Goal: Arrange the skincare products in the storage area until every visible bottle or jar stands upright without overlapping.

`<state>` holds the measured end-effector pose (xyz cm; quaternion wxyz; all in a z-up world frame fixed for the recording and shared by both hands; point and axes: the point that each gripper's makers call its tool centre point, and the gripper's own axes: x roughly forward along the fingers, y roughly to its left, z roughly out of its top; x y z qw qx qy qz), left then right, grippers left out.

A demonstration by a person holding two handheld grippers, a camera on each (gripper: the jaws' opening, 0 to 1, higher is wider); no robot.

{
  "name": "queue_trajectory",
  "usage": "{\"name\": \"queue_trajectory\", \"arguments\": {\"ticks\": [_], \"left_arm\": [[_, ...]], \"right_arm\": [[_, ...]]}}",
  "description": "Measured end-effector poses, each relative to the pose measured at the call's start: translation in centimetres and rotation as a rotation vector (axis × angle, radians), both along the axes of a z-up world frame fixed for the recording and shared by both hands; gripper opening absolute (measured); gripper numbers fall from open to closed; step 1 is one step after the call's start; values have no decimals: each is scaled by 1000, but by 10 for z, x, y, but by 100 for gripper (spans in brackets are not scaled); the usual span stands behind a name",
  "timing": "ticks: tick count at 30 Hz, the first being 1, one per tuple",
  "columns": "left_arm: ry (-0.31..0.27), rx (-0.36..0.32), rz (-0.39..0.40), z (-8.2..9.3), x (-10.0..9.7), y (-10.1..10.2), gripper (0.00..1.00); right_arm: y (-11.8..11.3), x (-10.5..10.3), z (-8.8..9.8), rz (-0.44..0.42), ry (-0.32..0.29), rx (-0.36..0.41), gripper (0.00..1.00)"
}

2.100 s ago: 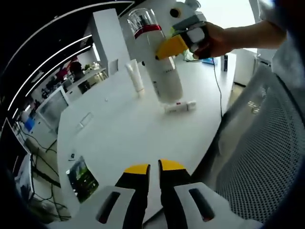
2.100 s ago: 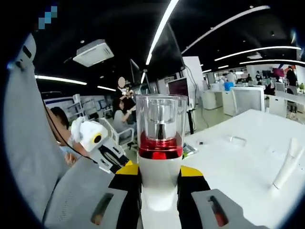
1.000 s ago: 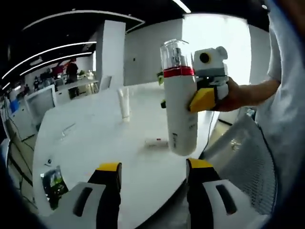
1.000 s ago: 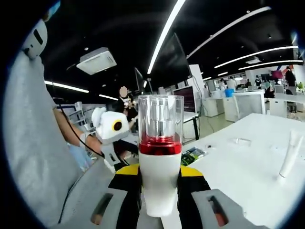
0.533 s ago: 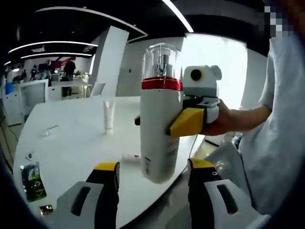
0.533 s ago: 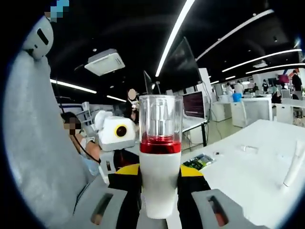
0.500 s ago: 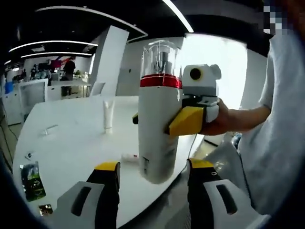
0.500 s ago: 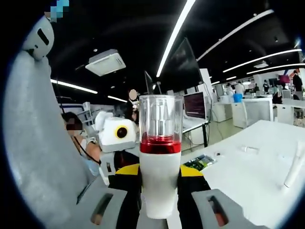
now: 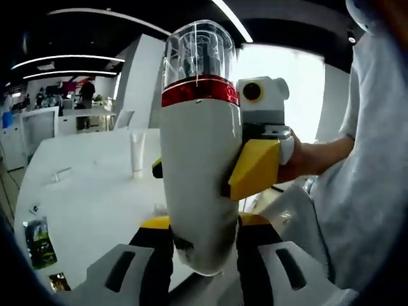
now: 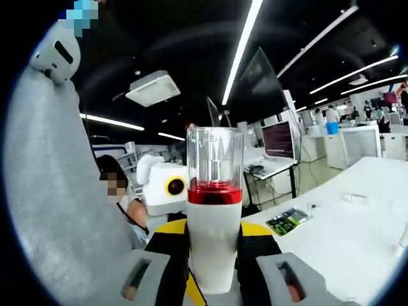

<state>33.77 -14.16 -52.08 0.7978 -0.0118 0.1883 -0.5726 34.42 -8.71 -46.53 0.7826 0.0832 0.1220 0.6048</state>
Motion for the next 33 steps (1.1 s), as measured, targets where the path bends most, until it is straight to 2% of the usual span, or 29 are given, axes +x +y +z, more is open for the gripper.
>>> {"name": "queue_trajectory", "arguments": {"ticks": [2,3,6,10,13,18,21,27,33], "left_arm": [[10,-25,1,4,2,2,36],[23,-60,-11,10,1,1,35],[68,-96,-60,13,-7,1,33],[109,-142,-97,19,-11,0,32],[109,-153,-114,19,-13,0,33],[102,-100,-122,10,-16,0,33],[105,-69,-83,5,-10,3,33],[72,-29,-22,0,0,9,32],[57,-3,79,-3,16,17,32]], "right_arm": [[2,-2,-2,16,11,11,20],[3,-5,-2,35,29,31,20],[4,-9,2,79,60,86,20],[3,-11,7,119,79,115,20],[4,-15,8,152,84,117,21],[8,-18,-2,180,105,89,21],[9,-14,-6,155,117,81,22],[13,-4,-8,96,135,51,24],[16,13,-11,-36,113,-28,25]]}}
